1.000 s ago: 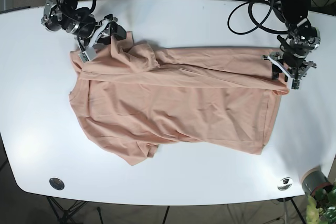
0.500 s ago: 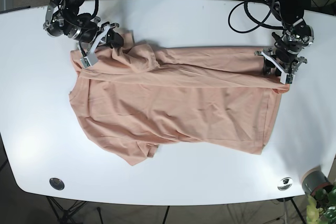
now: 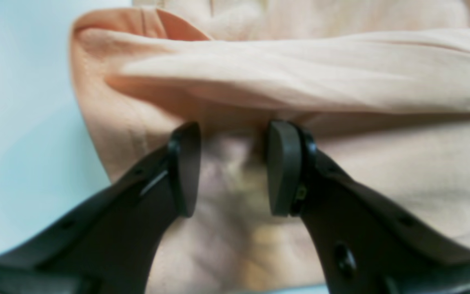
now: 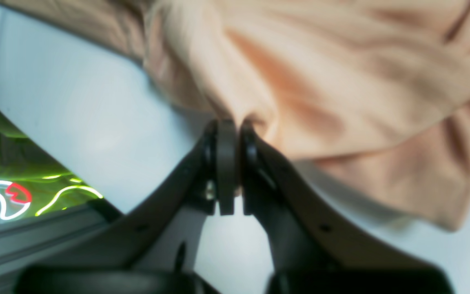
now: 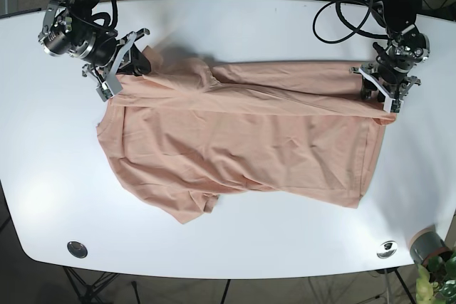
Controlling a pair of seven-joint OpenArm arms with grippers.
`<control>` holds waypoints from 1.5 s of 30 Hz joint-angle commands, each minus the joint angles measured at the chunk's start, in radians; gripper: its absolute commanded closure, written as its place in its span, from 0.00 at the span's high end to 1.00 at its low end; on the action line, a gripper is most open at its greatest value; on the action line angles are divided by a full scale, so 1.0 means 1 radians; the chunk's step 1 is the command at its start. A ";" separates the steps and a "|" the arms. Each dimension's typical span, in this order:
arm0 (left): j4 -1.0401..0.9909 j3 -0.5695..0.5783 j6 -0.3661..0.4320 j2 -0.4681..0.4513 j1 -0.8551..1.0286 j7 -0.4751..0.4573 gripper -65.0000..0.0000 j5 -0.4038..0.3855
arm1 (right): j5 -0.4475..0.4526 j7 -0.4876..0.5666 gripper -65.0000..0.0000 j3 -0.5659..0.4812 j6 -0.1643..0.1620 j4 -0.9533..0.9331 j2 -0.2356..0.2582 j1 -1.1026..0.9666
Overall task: Fold the T-shirt properly
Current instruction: 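Regrasp the shirt edge with both grippers and pull it taut, then drag the shirt edge with both grippers away from the hem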
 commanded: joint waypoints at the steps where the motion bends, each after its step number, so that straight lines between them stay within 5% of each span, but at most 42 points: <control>1: 0.013 -0.004 0.002 -0.014 -0.008 -0.006 0.37 -0.005 | 0.013 0.007 0.03 0.004 0.005 0.022 0.037 0.044; 6: 0.013 -0.004 0.002 -0.014 -0.008 -0.006 0.37 -0.005 | 0.014 -0.018 0.03 -0.005 -0.042 -0.023 0.075 0.132; 19: 0.013 0.004 0.002 -0.029 0.009 -0.006 0.37 -0.005 | 0.013 -0.010 0.03 -0.095 -0.042 -0.276 0.181 0.356; 32: 0.013 0.002 0.002 -0.055 0.009 -0.006 0.37 -0.005 | -0.038 0.157 0.04 -0.233 -0.057 -0.437 0.193 0.508; 35: 0.013 0.002 0.002 -0.055 0.009 -0.006 0.37 -0.006 | -0.110 0.174 0.16 -0.230 -0.057 -0.443 0.192 0.532; 41: 0.019 0.004 0.002 -0.057 0.006 -0.004 0.37 -0.005 | -0.185 0.173 0.56 -0.209 -0.052 -0.414 0.196 0.528; 45: 0.062 0.004 0.002 -0.057 0.008 -0.001 0.37 -0.011 | -0.182 0.170 0.65 -0.117 -0.048 -0.336 0.207 0.448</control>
